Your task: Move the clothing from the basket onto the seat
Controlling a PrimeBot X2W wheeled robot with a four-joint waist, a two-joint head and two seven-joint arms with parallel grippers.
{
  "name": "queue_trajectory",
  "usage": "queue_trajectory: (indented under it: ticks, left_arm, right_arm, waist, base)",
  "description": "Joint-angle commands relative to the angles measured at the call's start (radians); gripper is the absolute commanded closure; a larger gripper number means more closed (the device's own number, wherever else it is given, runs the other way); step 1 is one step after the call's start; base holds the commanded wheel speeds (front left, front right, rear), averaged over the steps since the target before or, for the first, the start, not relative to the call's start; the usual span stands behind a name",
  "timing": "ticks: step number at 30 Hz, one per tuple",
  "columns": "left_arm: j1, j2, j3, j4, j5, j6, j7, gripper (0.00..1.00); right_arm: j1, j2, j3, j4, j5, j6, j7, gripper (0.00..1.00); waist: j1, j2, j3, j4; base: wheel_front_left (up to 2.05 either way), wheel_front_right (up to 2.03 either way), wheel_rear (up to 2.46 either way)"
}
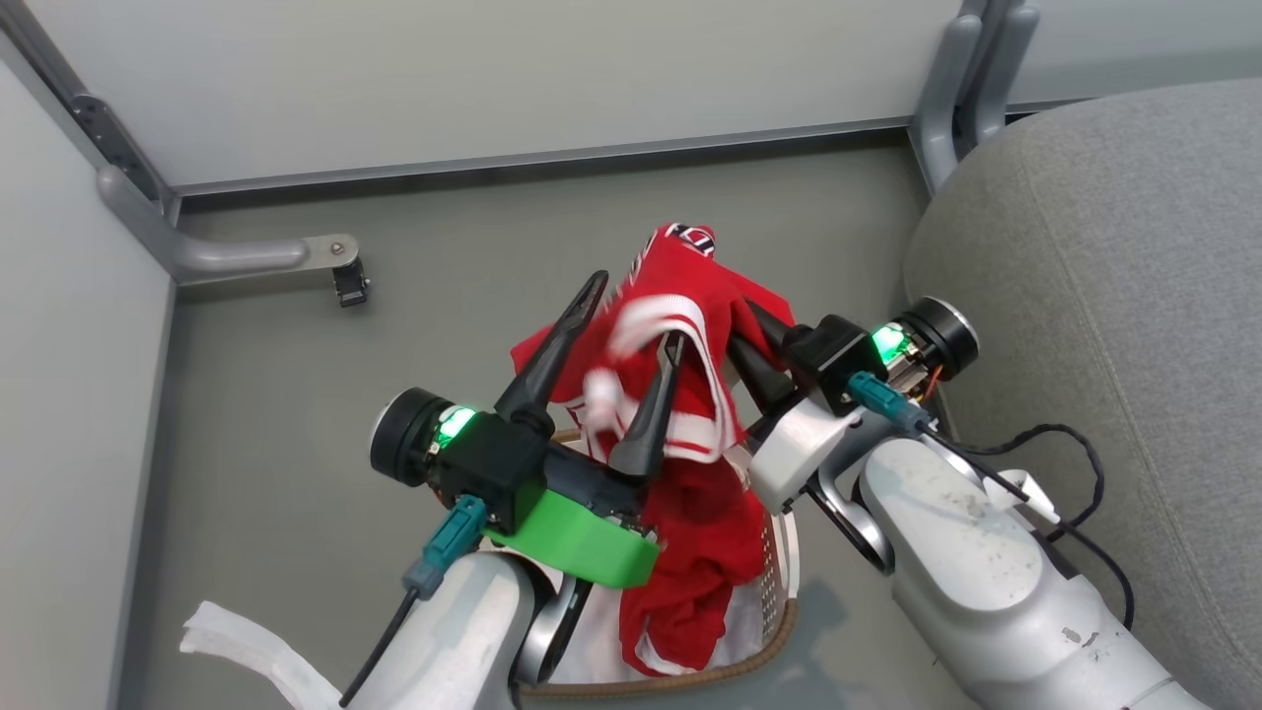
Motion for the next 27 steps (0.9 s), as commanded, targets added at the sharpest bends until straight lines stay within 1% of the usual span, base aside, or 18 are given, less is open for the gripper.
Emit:
queue_trajectory:
  ticks: [1,6,10,14,18,27]
  left_arm:
    - [0.001,0.004,0.004,0.007,0.012,0.001,-0.001,0.00]
    - [0.007,0.004,0.017,0.016,0.024,-0.003,-0.001,0.00]
    - [0.011,0.004,0.032,0.025,0.038,-0.010,-0.001,0.00]
    - [0.018,0.004,0.047,0.029,0.051,-0.014,-0.001,0.00]
    - [0.013,0.004,0.064,0.037,0.073,-0.027,-0.001,0.00]
    - [0.024,0.005,0.084,0.060,0.094,-0.051,-0.001,0.00]
  right_arm:
    - [0.014,-0.004,-0.011,-0.013,0.011,-0.001,-0.002,1.00]
    - [0.028,-0.012,-0.044,-0.042,0.023,-0.001,-0.002,1.00]
    - [0.040,-0.015,-0.062,-0.065,0.028,-0.001,-0.002,1.00]
    - [0.047,-0.012,-0.080,-0.092,0.034,-0.001,-0.002,1.00]
    - [0.064,-0.009,-0.102,-0.117,0.041,-0.001,-0.002,1.00]
    - [0.107,-0.004,-0.194,-0.176,0.045,-0.001,-0.002,1.00]
  waist:
    - [0.0000,0.0000,0.003,-0.009]
    - [0.0000,0.0000,0.010,-0.047]
    - [0.0000,0.0000,0.017,-0.103]
    - [0.0000,0.0000,0.024,-0.178]
    - [0.0000,0.0000,0.037,-0.265]
    - [0.0000,0.0000,0.042,-0.427]
  base:
    - [0.00,0.00,0.00]
    - [0.00,0.00,0.00]
    - [0.00,0.00,0.00]
    - [0.00,0.00,0.00]
    - [0.00,0.00,0.00]
    - [0.00,0.00,0.00]
